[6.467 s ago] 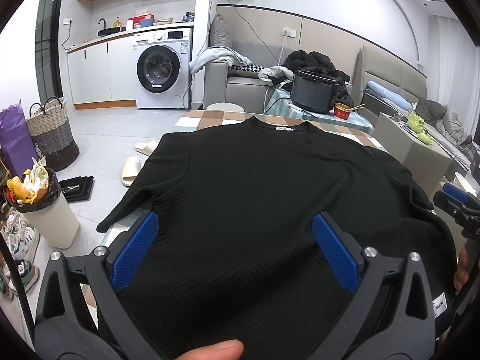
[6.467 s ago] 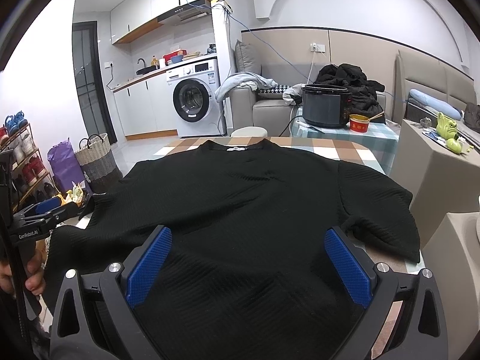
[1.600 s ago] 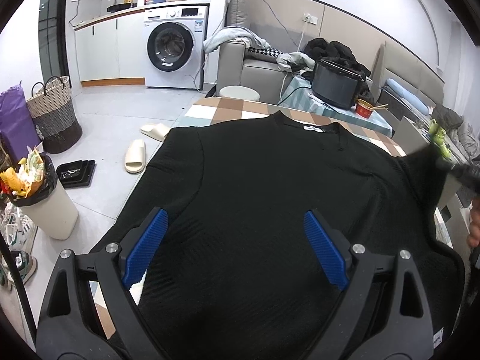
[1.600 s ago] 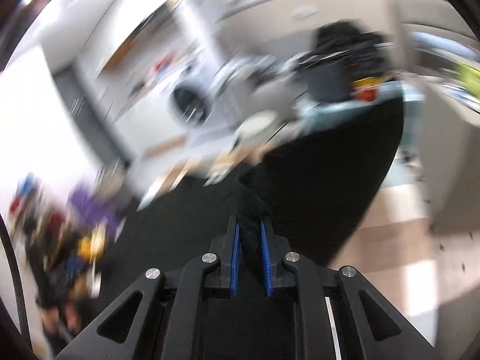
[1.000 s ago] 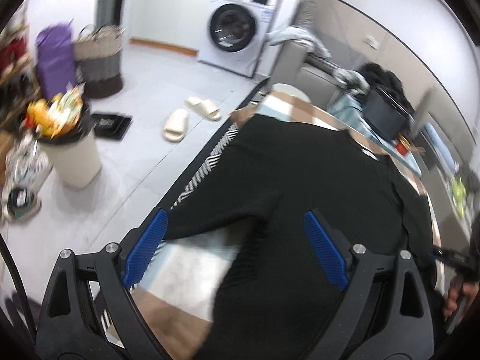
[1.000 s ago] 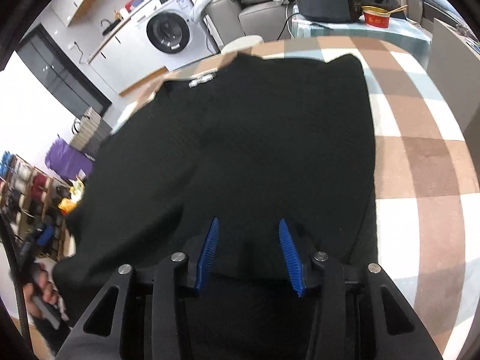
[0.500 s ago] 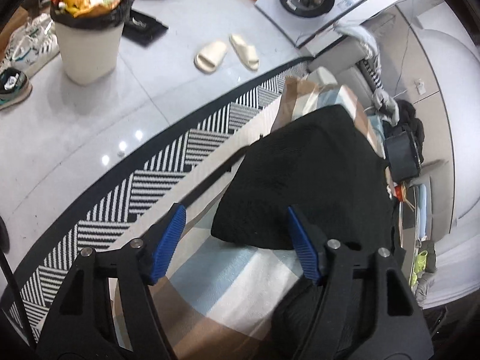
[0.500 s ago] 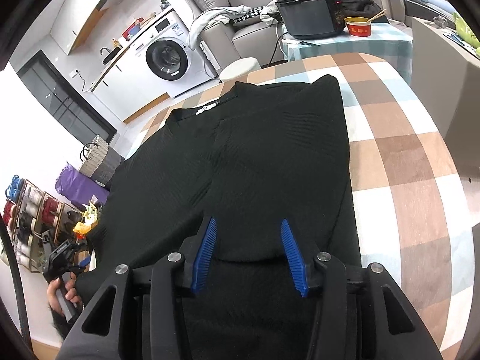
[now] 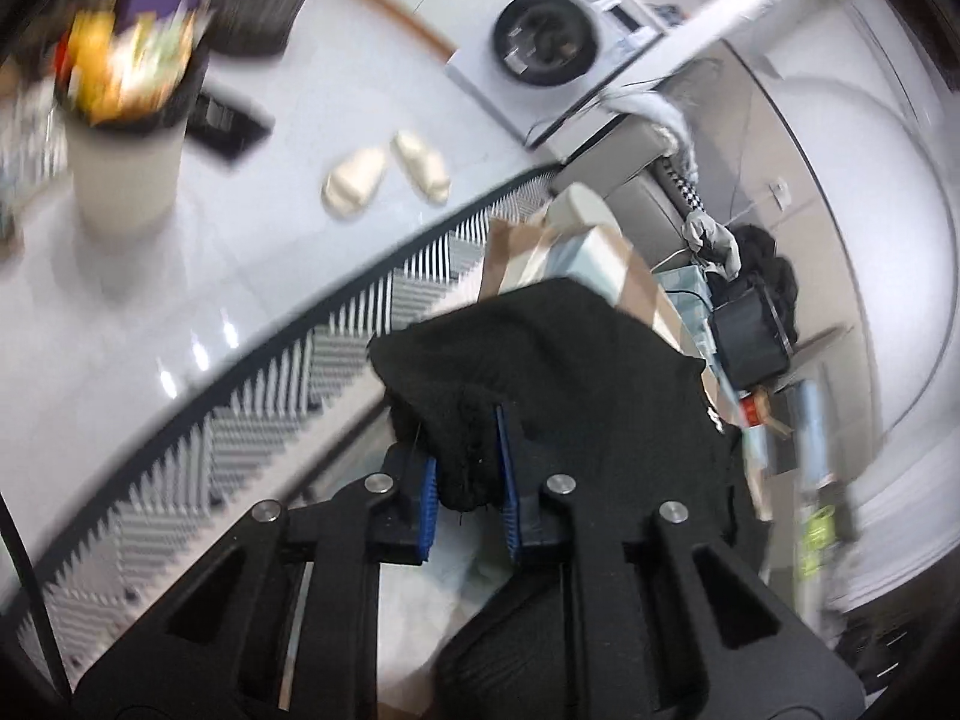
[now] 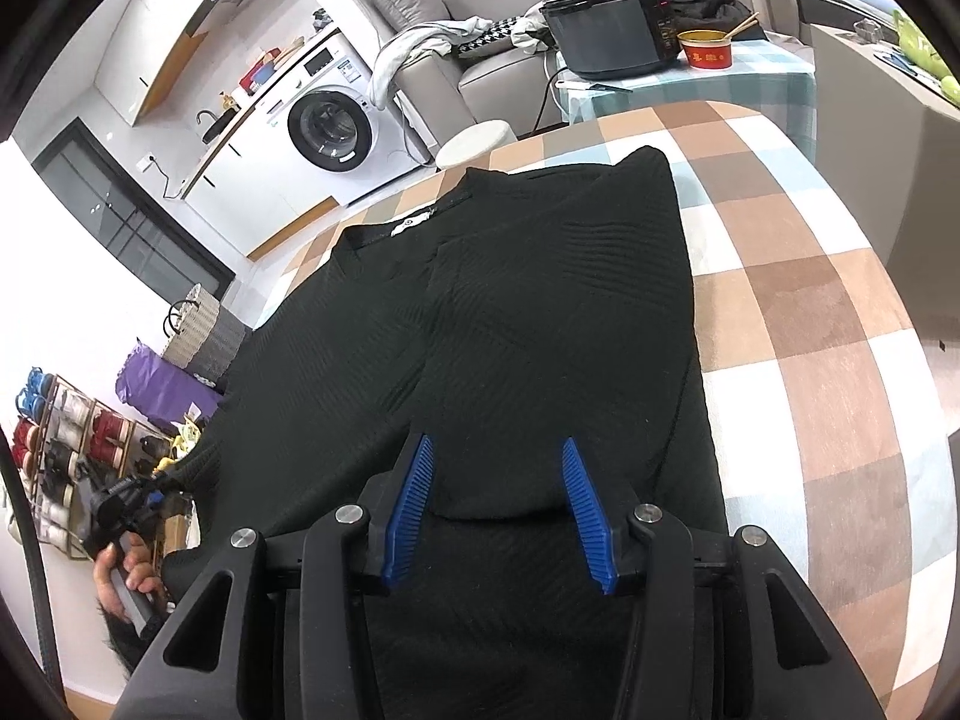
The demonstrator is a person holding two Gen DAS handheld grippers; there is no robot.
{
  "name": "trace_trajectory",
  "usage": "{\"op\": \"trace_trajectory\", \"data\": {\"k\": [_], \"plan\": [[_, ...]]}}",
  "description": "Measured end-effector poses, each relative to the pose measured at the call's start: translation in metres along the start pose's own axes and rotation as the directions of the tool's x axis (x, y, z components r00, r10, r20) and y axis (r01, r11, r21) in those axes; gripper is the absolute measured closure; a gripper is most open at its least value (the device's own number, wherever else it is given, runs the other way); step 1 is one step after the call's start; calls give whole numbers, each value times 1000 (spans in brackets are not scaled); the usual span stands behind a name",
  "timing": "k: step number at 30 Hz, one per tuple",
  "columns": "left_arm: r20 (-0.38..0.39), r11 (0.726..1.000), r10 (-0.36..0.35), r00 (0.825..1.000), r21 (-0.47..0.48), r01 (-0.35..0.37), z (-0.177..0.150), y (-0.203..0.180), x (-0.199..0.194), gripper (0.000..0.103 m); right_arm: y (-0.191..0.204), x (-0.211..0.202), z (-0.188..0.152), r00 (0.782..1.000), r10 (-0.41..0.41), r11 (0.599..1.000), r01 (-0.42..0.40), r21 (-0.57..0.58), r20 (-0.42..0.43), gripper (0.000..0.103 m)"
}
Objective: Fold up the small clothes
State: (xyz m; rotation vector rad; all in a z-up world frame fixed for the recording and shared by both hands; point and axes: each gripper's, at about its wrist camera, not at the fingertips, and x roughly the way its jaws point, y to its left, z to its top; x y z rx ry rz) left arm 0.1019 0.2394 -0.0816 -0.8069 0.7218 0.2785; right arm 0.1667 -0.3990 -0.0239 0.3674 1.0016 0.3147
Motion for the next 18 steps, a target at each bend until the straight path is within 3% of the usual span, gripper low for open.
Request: {"op": "trace_trajectory", "data": {"k": [2,4,7,10,13,14,15,16,18], "plan": [[48,993,29,998,115,-35,8,-42,-9,90,-1,-1,-1,1000,7,1000,-7,3,3,56],[79,971,12,997,238,-31,9,-90,-15,90,-3,-2,-1,1000,12,1000,-12,7,8,56],[75,906,-62,995,422,24,-9,-168,-15,90,-4,-4,-3,1000,14,1000,-14,10,13,56],[-66,807,-140,988,570,153,-54,-240,-1,88,-8,-10,-4,1000,7,1000,-7,13,26,56],[-273,739,-155,949,605,295,-95,-274,24,72,-13,-14,-5,999,-1,1000,0,27,37,56],[-317,737,-154,936,594,322,-102,-275,28,68,-15,-15,-6,999,-5,999,4,32,37,56],[-334,741,-150,931,585,329,-106,-273,30,55,-17,-15,-7,999,-9,999,7,37,37,56],[-325,750,-147,934,579,320,-108,-270,28,43,-18,-16,-8,999,-9,999,8,40,37,56],[-282,780,-137,950,560,279,-101,-257,22,34,-21,-16,-10,999,-9,999,7,45,38,56]]}}
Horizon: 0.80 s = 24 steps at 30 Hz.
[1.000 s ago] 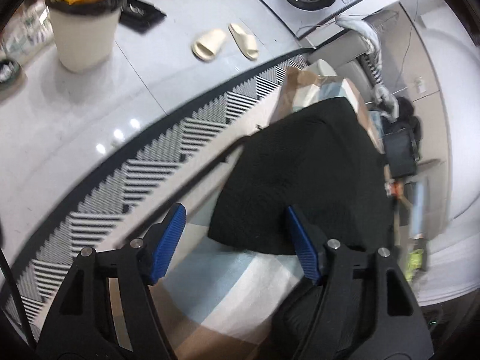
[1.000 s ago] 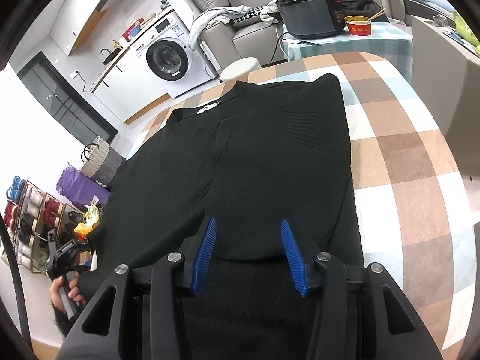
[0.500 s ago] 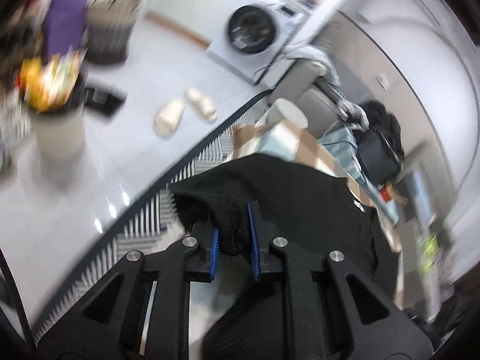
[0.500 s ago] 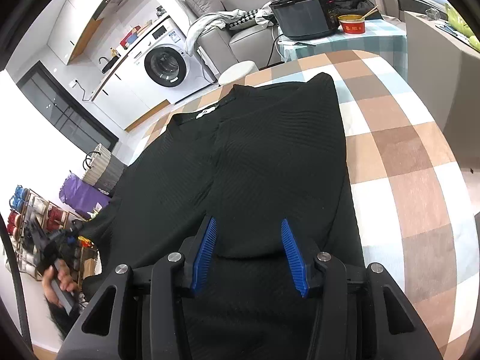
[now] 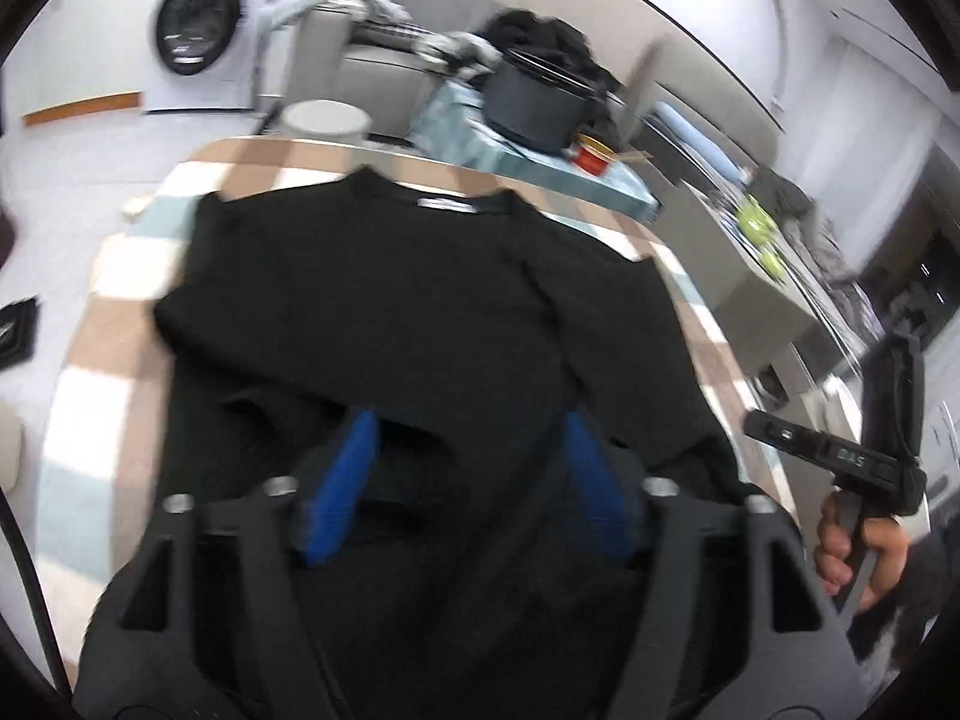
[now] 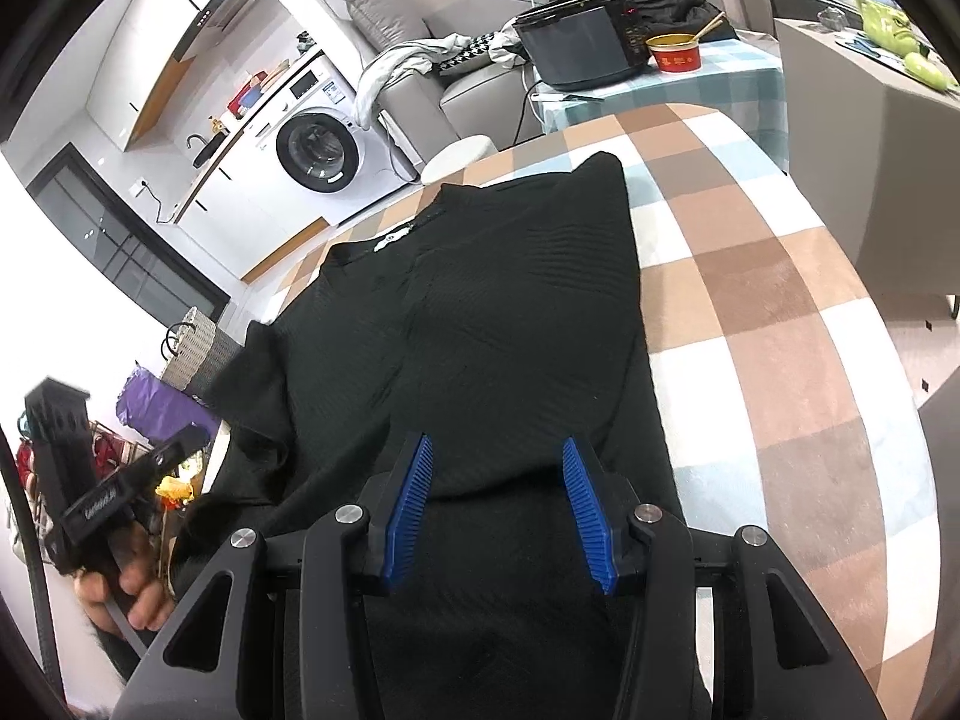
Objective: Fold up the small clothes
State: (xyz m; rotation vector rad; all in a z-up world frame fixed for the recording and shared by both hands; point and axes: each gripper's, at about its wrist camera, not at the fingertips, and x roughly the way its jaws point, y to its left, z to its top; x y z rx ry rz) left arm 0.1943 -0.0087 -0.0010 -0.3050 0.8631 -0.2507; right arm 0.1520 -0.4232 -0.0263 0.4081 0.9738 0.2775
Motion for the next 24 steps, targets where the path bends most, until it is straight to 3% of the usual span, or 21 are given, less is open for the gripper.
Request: {"op": "trace_trajectory", "data": {"k": [4,8,15,17,19,20,24], "plan": [[11,991,58,998,-117,-57,-4,50,-8,34,-3,4,1,1000,-2,1000,2,7,-9,55],[26,965,91,996,-250,-81,-8,109,0,35,-1,6,0,1000,10,1000,-9,6,-11,55],[-11,916,228,974,-337,-218,19,158,43,37,-4,6,-3,1000,1,1000,0,21,-14,55],[-15,903,255,967,-354,-243,19,166,51,50,-6,6,-3,1000,-5,1000,5,29,-16,55],[-22,903,247,969,-358,-238,21,173,60,92,-9,6,-3,1000,-10,999,10,37,-17,55],[-22,909,228,973,-352,-221,23,174,65,99,-10,5,-3,1000,-11,999,12,39,-17,55],[45,942,178,983,-296,-157,37,152,63,100,-14,4,-4,1000,-17,998,18,55,-14,55]]}}
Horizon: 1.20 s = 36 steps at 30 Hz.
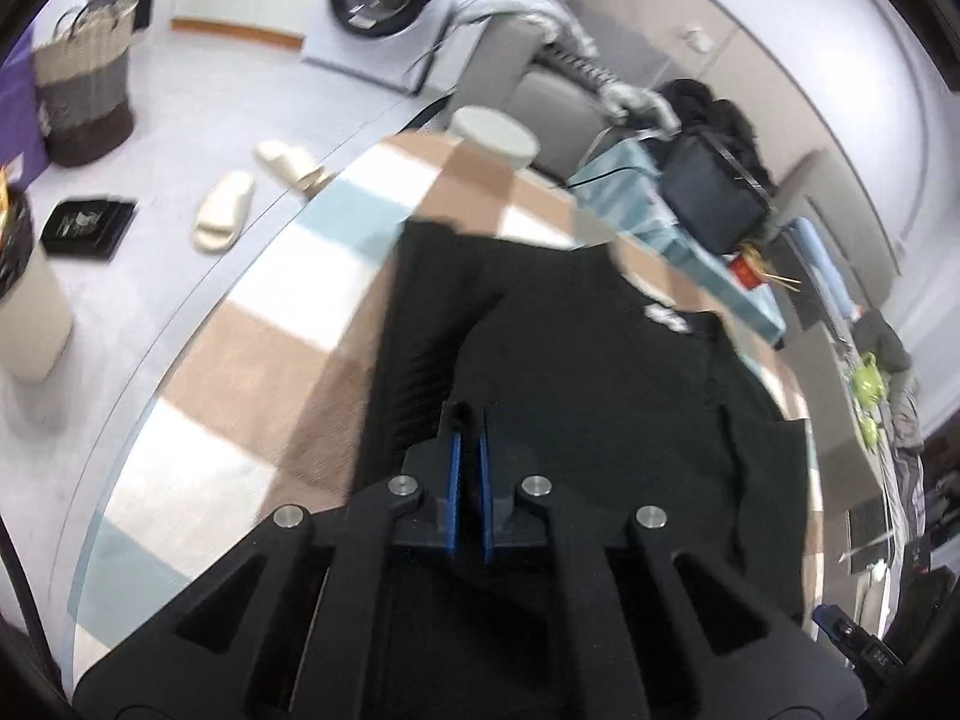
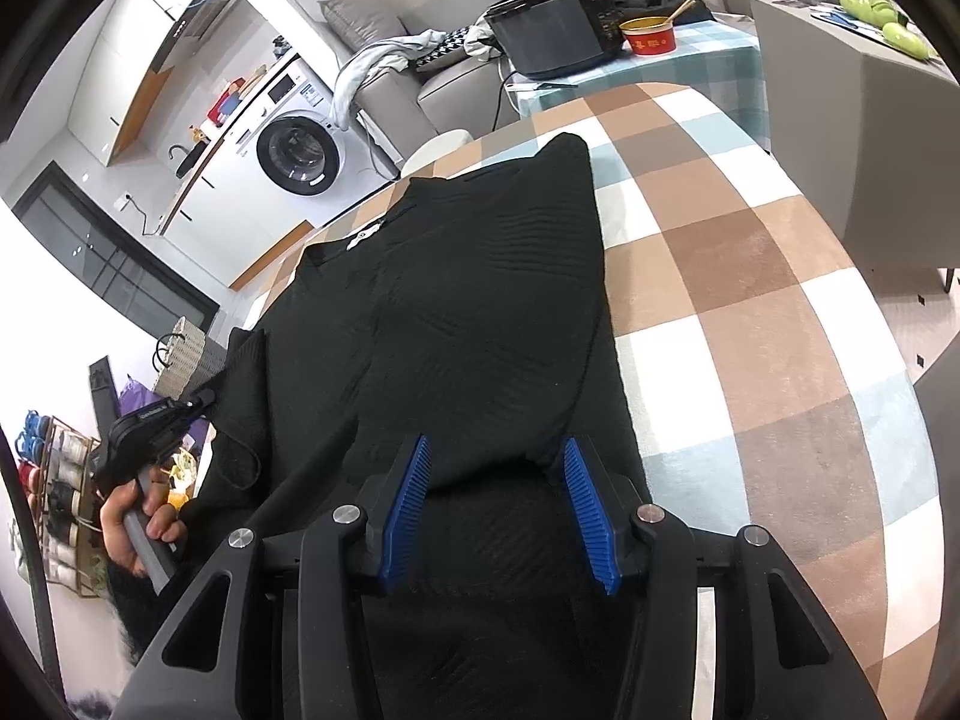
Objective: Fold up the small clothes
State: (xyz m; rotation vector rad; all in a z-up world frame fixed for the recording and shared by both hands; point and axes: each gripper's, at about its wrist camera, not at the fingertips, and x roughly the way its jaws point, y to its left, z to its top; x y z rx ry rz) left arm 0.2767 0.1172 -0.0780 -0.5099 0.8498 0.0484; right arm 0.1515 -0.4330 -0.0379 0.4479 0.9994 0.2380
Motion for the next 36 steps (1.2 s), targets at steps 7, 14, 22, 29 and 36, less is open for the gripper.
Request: {"op": "trace_trajectory", "data": {"k": [7,14,22,29,36], "plan": [[24,971,-178,984,166,172,13,-94,-31,81,3,-5,-2,1000,-9,1000,9,-1,4,55],[73,967,-129,989,229,109,-9,-92,-58,30,0,-15,-7,1000,-11,1000,11,-1,22,55],[-27,981,-7,1000,194,12,-59,-40,-46,30,3,-8,-10,1000,-13,1000,13,-13,-4,53],[-39,979,107,993,178,-99,-90,1,-60,30,3,2,-15,997,-58,998,56,-39,-56,46],[-26,955,225,974,206,-215,-123,41,-93,28,-2,-22,-33,991,-127,986,122,-118,-38,32]]}}
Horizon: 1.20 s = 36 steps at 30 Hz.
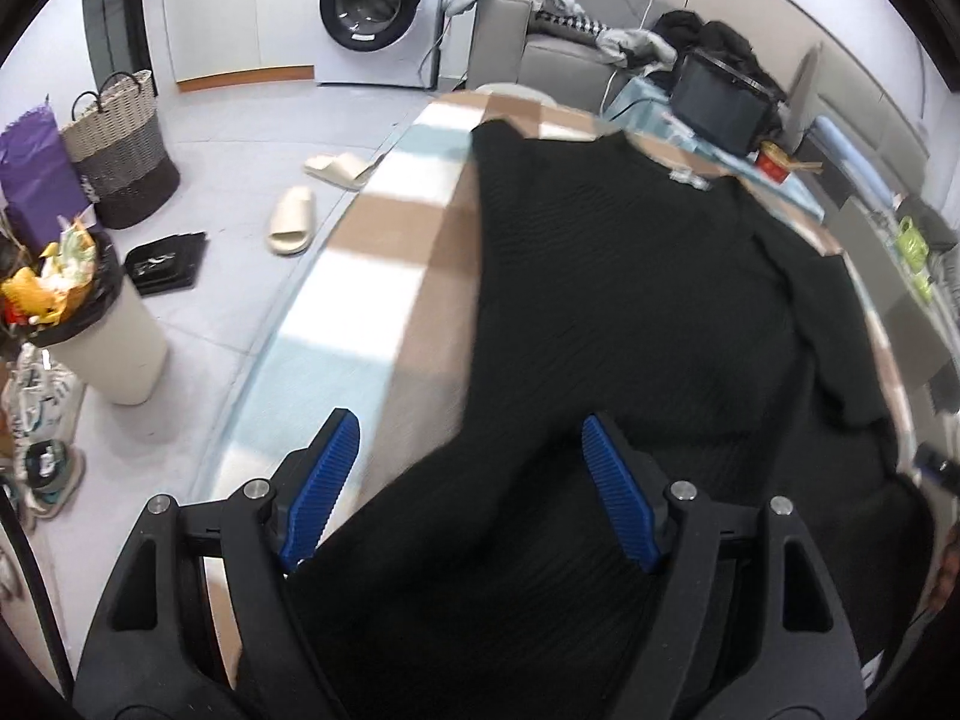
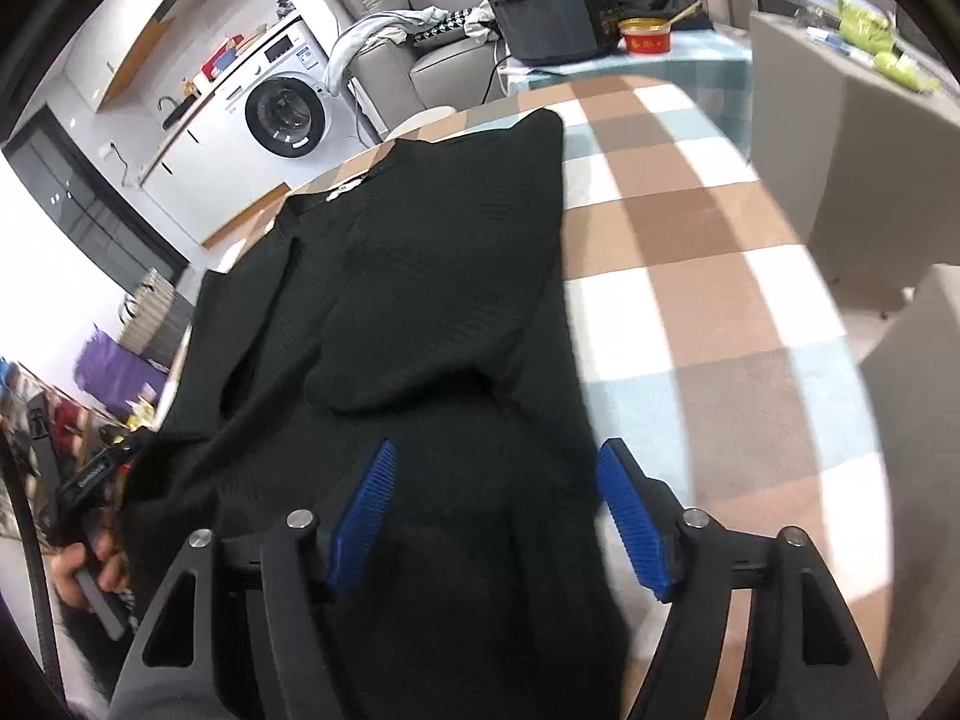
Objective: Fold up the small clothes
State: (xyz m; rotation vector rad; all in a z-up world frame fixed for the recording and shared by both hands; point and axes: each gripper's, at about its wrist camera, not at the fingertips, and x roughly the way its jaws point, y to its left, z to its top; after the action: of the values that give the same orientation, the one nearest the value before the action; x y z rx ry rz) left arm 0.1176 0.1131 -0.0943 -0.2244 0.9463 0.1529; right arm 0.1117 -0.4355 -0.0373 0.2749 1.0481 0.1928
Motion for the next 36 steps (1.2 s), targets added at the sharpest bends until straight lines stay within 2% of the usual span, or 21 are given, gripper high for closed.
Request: {"op": "trace_trajectory", "data": {"k": [6,8,10,11,12,13,16,24,26,29,31,34,36], "plan": [[-98,1000,-13,995,-12,12,-32,21,6,29,-13,8,-17,995,-79,997,77,-30,-64,32],[-90,1000,-20,996,-13,18,-36,21,8,39,-14,13,-22,992,-102,994,98,-55,-77,38],[-72,1000,-14,997,0,14,-38,19,7,68,-12,17,-25,990,-122,990,115,-87,-77,63],[-72,1000,-24,997,8,25,-38,17,7,74,-9,17,-25,989,-133,986,125,-113,-67,74],[-74,999,-41,996,8,42,-38,16,7,88,-8,20,-25,988,-135,983,124,-133,-73,87],[-75,998,-58,995,6,59,-37,13,9,92,-7,22,-24,987,-151,980,140,-144,-63,92],[-64,999,-44,997,15,45,-32,6,12,94,-11,26,-16,988,-149,983,143,-118,-39,96],[-52,998,-54,997,-43,52,-7,2,29,94,-25,39,25,985,-172,984,173,-31,20,96],[-58,998,-46,997,-42,43,-3,1,31,93,-26,42,31,986,-165,986,165,-21,12,95],[-65,999,-38,997,-33,35,-6,4,27,83,-28,38,31,989,-145,989,145,-22,-9,83],[-58,999,-29,998,-33,27,-10,10,21,64,-32,29,25,992,-129,991,129,-26,-7,56],[-35,999,-18,999,-48,16,-21,22,5,49,-32,10,6,994,-109,993,109,-33,7,50],[-18,998,-29,999,-55,28,-29,29,-8,47,-36,-3,-9,994,-111,993,111,-34,1,45]]}}
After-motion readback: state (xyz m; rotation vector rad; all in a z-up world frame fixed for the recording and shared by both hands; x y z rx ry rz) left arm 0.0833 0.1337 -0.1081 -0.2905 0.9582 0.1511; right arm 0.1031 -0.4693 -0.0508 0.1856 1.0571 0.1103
